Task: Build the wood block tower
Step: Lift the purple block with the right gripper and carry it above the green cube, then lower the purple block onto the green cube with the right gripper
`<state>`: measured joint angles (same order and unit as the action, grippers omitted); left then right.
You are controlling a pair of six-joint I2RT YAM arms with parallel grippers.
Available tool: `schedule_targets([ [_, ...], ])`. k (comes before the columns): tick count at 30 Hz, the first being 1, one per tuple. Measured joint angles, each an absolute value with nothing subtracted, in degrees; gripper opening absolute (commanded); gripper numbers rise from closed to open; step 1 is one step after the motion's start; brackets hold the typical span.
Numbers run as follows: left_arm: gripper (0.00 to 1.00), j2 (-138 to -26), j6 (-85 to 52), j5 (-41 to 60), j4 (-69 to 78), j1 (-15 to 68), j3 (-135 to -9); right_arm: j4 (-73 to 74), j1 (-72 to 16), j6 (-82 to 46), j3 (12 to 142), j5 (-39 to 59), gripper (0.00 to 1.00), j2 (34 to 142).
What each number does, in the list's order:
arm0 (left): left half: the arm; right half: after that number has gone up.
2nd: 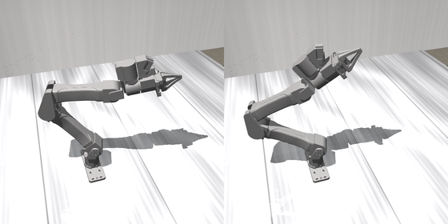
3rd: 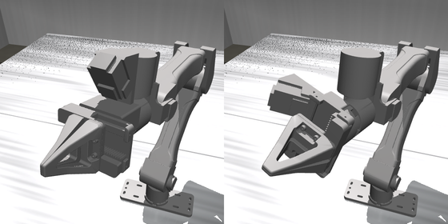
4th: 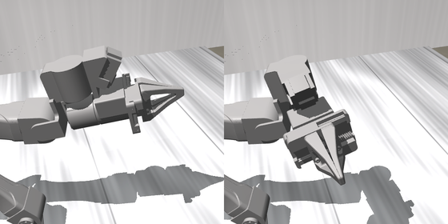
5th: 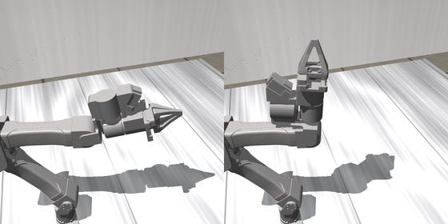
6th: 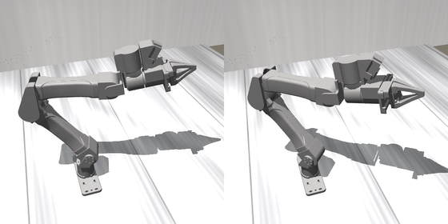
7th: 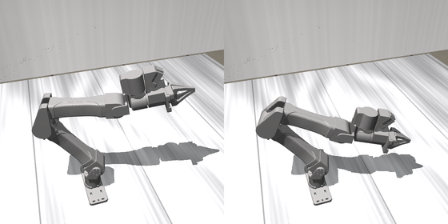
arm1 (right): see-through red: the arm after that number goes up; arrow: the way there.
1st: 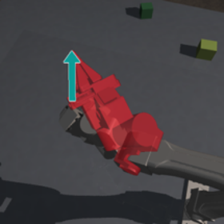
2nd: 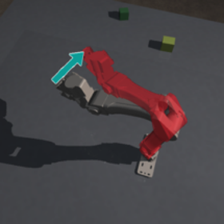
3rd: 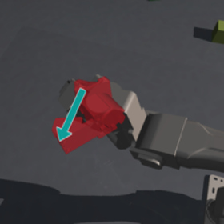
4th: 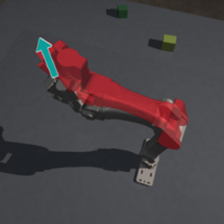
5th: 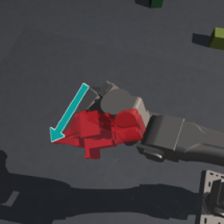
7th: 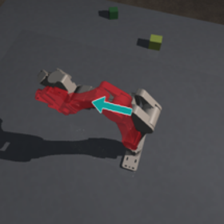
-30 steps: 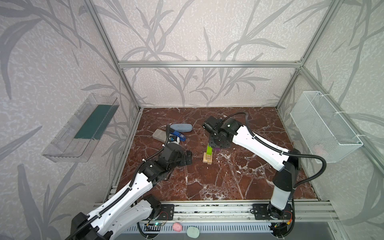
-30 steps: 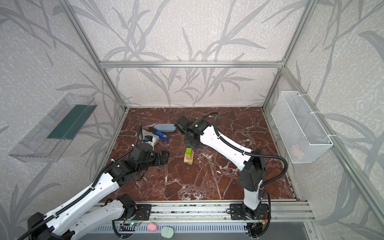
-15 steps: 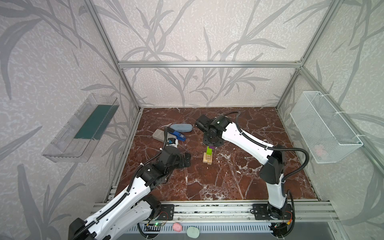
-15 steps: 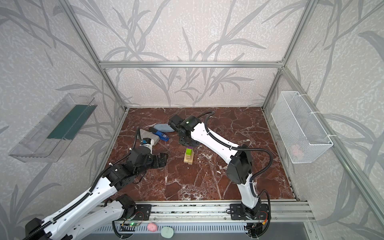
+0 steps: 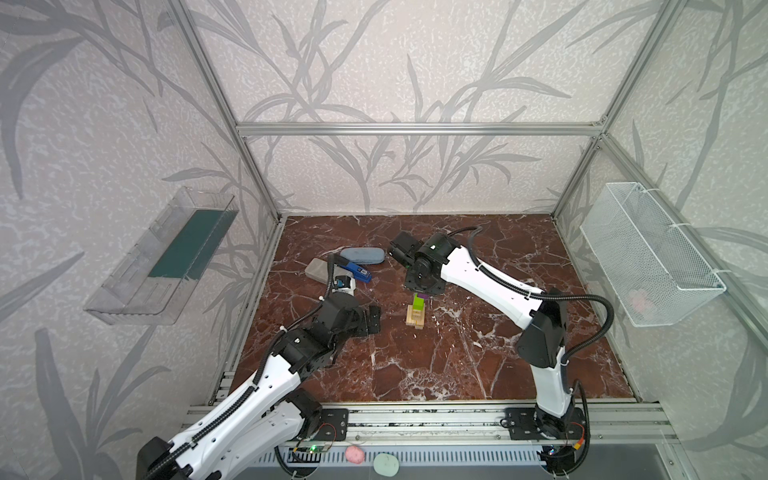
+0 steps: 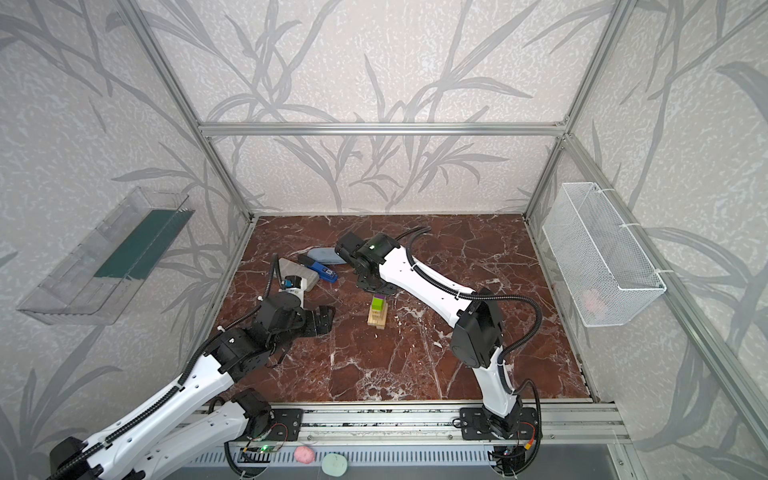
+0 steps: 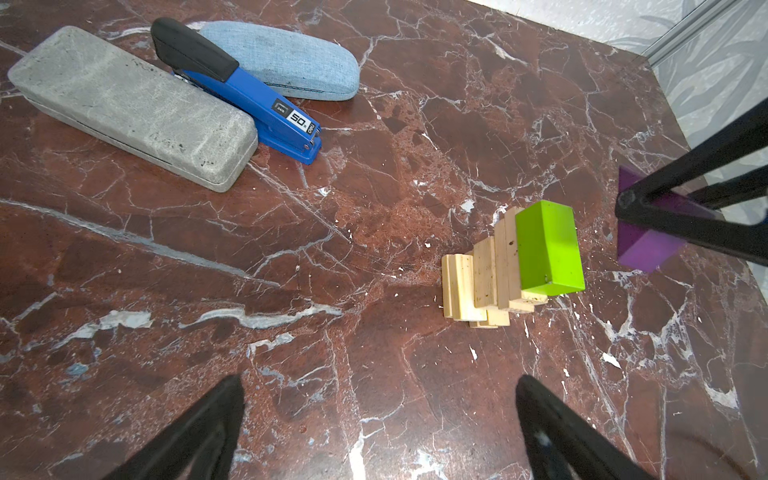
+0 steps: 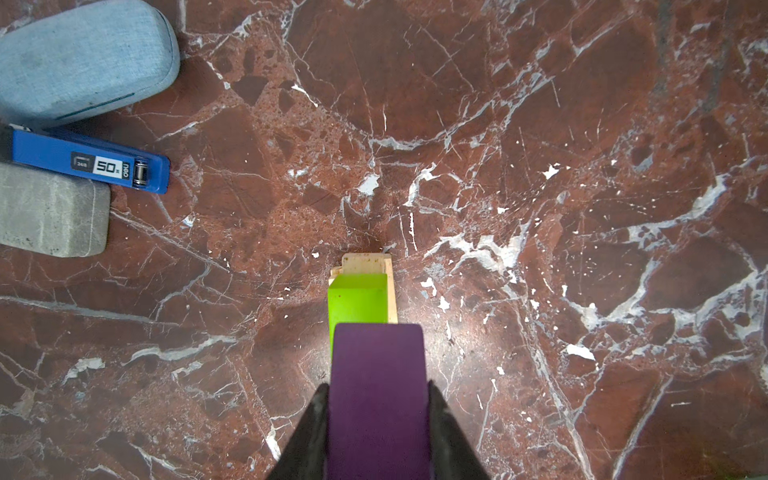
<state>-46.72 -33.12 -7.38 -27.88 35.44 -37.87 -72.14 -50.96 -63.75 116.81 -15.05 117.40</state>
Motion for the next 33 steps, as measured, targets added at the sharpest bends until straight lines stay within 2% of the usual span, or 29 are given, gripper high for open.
schedule_targets([
  [33, 0.99, -46.9, -33.7, -7.9, -28.3, 35.3, -37.8, -70.1, -51.3, -65.2, 116.7, -16.1, 0.09, 120.7],
])
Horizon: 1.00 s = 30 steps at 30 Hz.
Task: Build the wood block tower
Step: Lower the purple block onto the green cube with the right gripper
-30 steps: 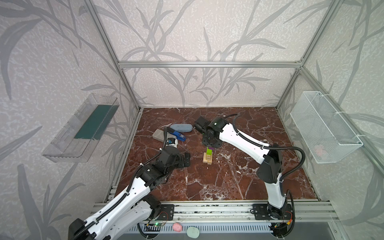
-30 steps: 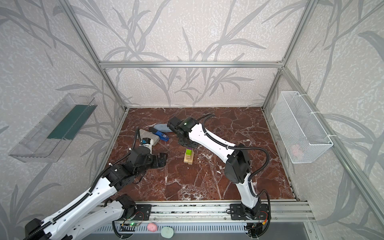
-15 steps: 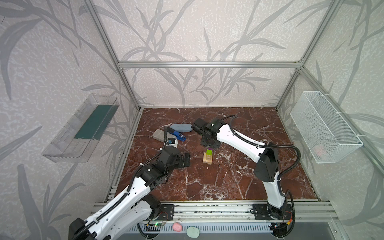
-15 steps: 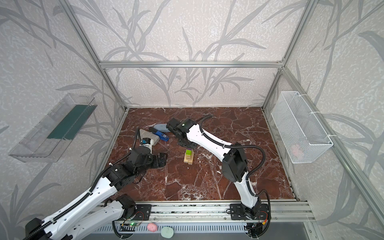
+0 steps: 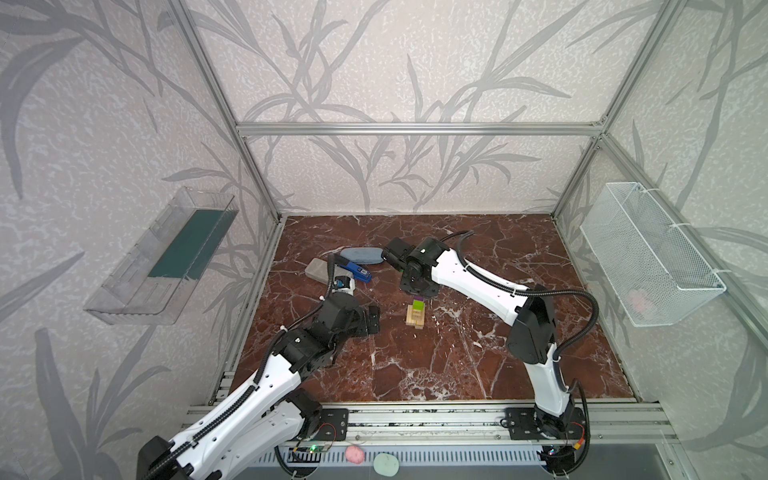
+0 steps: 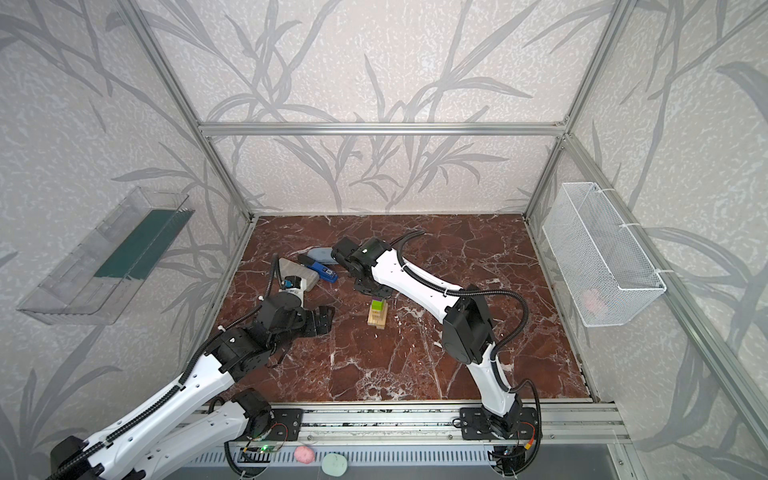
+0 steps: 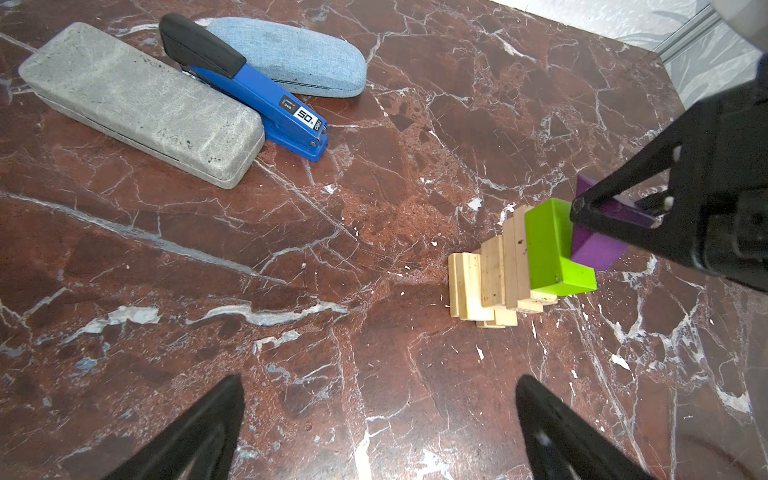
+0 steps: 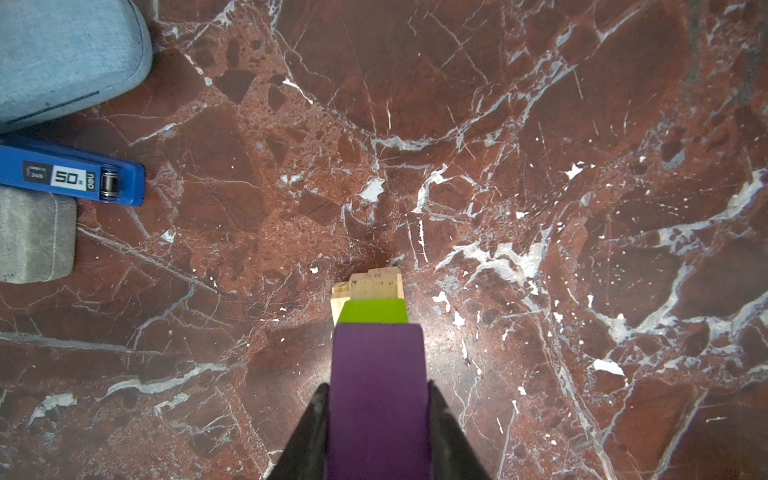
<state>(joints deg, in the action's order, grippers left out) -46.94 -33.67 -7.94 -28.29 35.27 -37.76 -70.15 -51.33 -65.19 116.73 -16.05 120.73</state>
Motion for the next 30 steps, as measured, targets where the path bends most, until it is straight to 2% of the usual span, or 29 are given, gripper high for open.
schedule_targets([
  [30, 0.99, -46.9, -33.6, -8.1, -28.3, 35.1, -37.7, -70.3, -51.7, -65.2, 116.0, -16.1, 0.1, 120.7],
])
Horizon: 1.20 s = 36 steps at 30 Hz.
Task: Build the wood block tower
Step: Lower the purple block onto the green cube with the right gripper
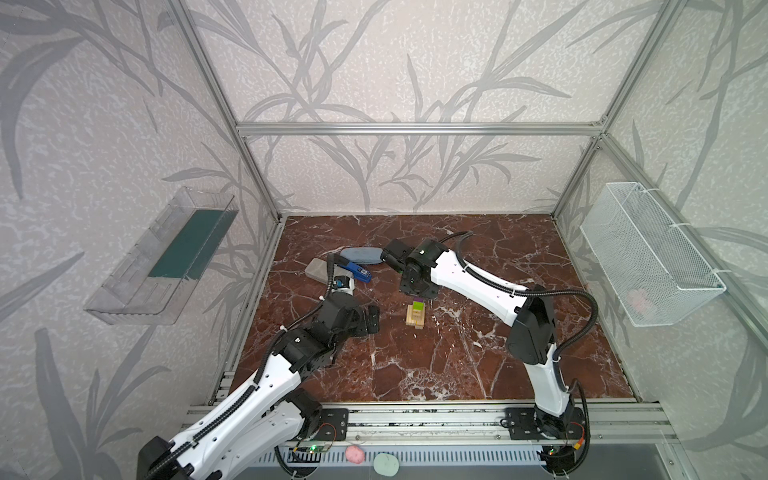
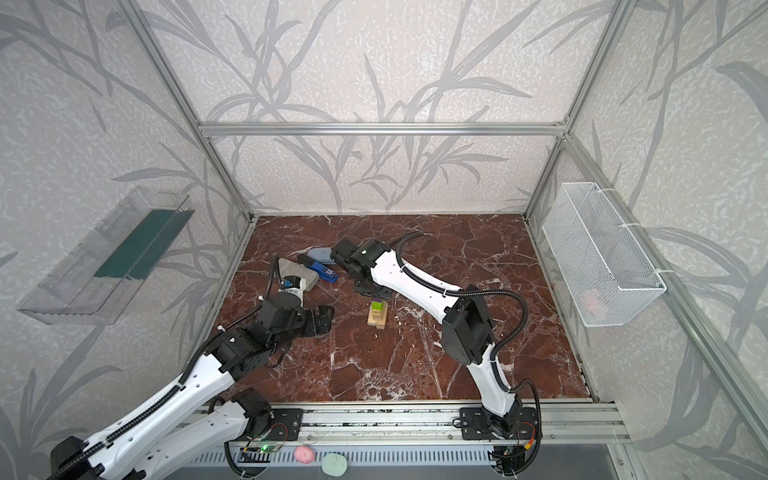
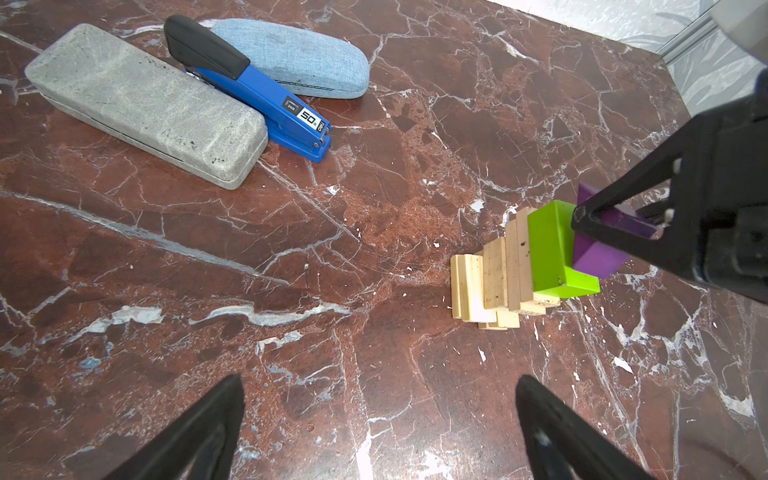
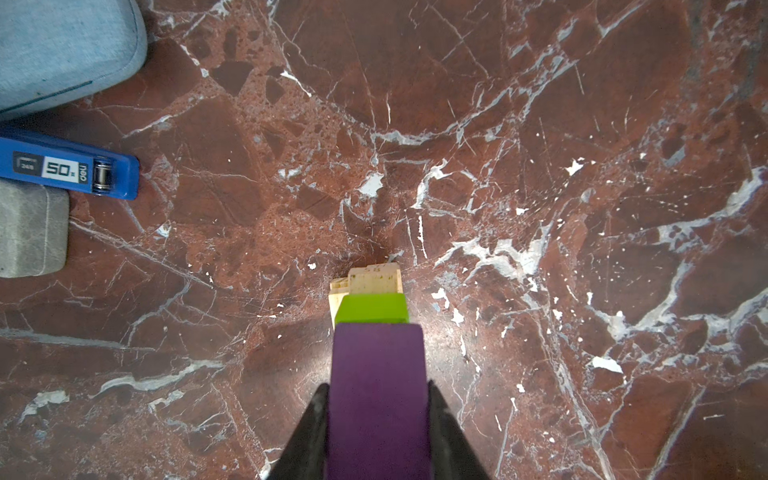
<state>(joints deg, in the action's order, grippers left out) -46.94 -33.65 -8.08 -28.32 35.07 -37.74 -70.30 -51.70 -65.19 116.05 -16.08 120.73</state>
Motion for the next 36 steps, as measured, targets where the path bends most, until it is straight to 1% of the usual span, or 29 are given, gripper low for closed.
schedule_targets([
  [8, 1.0, -46.9, -33.6, -8.1, -28.3, 35.1, -37.6, -70.3, -51.7, -65.2, 115.6, -16.5, 0.12, 120.7],
  [18, 1.0, -46.9, -33.6, -8.1, -28.5, 35.0, -37.6, -70.1, -51.7, -65.2, 115.5, -16.5, 0.16, 120.7],
  [26, 1.0, -46.9, -33.6, -8.1, -28.7, 34.8, -37.6, -70.1, -51.7, -65.1, 115.5, -16.5, 0.26, 120.8],
  [36, 1.0, -47.0, -33.6, -8.1, -28.7, 34.8, -37.3, -70.1, -51.7, -64.8, 116.1, -16.4, 0.41, 121.6],
])
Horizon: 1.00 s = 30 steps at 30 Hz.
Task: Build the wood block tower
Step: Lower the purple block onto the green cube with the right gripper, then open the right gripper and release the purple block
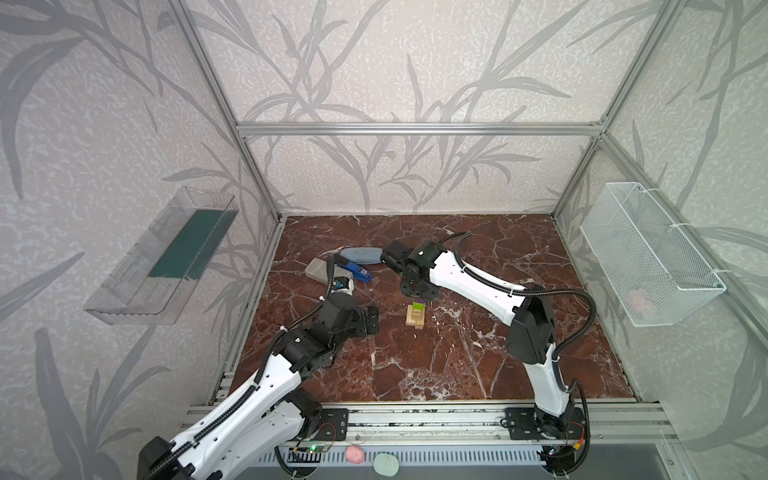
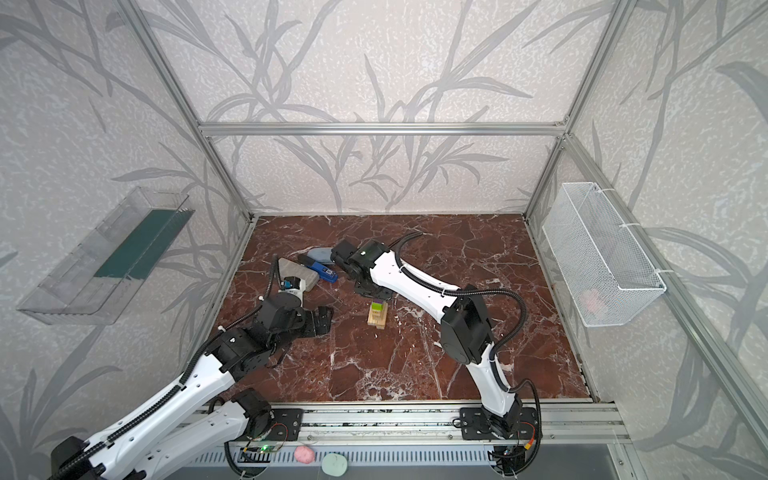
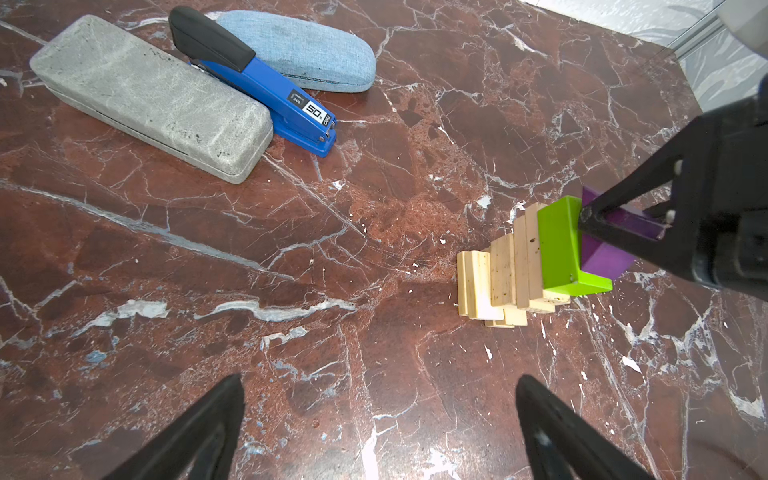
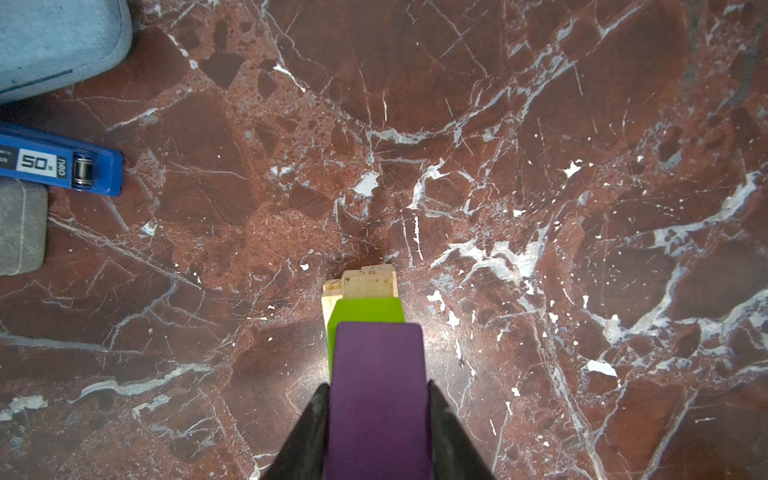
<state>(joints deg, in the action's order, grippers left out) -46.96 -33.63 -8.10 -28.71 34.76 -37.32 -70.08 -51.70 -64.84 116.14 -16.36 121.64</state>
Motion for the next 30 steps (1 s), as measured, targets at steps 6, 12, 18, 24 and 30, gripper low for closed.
schedule_targets([
  [6, 0.99, -47.0, -33.6, -8.1, -28.7, 34.7, -37.3, -70.0, -51.7, -64.7, 116.3, -16.0, 0.42, 122.5],
  [12, 1.0, -47.0, -33.6, -8.1, -28.7, 34.7, -37.3, -70.0, -51.7, -64.7, 116.3, -16.0, 0.38, 122.7],
  [18, 1.0, -47.0, -33.6, -8.1, -28.7, 34.7, -37.3, -70.0, -51.7, -64.6, 116.3, -15.9, 0.36, 122.7],
  [24, 1.0, -47.0, -33.6, -8.1, -28.7, 34.7, -37.3, -70.0, -51.7, -64.4, 116.4, -16.0, 0.47, 122.7],
  [30, 0.99, -47.0, -33.6, -8.1, -28.7, 34.7, -37.3, -70.5, -51.7, -63.3, 118.9, -16.1, 0.66, 122.7],
])
